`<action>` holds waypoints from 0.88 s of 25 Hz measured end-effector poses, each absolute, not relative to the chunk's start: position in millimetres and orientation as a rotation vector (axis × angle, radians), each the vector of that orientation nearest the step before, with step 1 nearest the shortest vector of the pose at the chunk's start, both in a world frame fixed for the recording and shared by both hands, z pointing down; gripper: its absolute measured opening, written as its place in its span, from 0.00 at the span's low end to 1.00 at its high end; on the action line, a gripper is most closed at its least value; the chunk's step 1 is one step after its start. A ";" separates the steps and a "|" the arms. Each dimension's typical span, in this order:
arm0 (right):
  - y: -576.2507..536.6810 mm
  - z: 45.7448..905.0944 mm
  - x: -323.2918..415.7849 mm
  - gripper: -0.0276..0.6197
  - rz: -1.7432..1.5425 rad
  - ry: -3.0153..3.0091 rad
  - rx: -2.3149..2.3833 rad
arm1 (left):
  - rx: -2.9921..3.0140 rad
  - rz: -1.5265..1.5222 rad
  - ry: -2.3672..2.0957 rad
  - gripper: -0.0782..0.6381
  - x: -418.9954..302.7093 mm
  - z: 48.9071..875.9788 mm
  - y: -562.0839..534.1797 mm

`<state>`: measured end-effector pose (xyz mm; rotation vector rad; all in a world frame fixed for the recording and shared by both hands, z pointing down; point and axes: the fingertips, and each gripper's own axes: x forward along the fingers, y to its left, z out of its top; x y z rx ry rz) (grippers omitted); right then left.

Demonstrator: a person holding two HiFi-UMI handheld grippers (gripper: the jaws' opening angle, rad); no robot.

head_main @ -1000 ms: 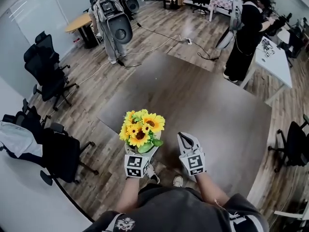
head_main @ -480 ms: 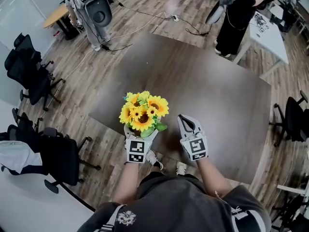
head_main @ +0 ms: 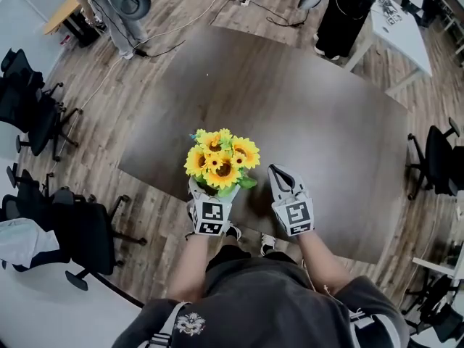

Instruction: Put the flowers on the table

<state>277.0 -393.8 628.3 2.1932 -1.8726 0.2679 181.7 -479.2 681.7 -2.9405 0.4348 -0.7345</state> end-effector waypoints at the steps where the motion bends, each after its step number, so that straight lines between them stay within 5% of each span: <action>1: -392.1 635.2 279.5 0.08 0.279 -1.867 2.191 | -2.913 -0.749 0.419 0.85 185.0 689.0 -475.9; 22: -364.4 696.0 285.7 0.08 0.440 -1.789 2.184 | -2.947 -0.910 0.324 0.85 227.3 771.2 -441.0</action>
